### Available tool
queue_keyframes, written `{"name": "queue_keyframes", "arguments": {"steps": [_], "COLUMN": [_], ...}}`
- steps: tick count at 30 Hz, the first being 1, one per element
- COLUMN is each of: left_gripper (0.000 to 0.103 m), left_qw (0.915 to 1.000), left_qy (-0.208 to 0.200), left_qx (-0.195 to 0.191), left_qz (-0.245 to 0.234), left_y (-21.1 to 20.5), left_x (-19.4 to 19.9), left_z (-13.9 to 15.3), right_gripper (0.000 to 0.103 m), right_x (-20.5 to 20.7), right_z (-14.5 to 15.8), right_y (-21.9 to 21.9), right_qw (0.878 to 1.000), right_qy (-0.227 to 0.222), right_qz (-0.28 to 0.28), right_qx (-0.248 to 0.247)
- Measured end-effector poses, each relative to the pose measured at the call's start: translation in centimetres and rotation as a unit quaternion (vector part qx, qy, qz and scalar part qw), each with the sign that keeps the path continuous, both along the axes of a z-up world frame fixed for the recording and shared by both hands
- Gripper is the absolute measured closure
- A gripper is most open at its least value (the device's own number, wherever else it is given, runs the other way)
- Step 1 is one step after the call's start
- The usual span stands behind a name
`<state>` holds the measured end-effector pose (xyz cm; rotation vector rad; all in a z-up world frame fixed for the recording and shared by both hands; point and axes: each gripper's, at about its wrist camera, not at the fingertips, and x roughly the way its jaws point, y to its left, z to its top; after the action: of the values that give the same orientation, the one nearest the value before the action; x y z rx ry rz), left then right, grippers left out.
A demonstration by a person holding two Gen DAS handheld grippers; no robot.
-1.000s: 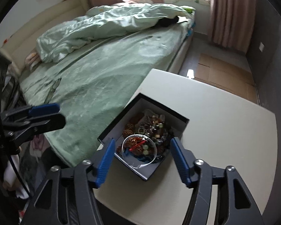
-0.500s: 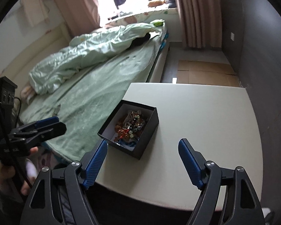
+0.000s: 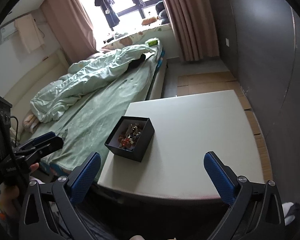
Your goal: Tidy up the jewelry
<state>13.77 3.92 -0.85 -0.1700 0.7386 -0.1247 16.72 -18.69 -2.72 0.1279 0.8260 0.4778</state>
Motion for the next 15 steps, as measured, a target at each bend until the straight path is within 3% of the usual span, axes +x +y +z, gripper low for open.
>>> {"name": "queue_keyframes", "arguments": {"steps": [15], "left_gripper": [0.000], "left_qw": [0.9995], "left_qy": [-0.030], "left_qx": [0.010], "left_qz": [0.006], "left_y": [-2.9], "left_x": [-6.7], "left_z": [2.6], "right_gripper": [0.000], "right_x": [-6.9], "right_z": [2.1], "right_y": [-2.9], "right_qw": [1.000], "right_qy": [-0.024], "right_qz": [0.007], "right_qx": [0.008]}}
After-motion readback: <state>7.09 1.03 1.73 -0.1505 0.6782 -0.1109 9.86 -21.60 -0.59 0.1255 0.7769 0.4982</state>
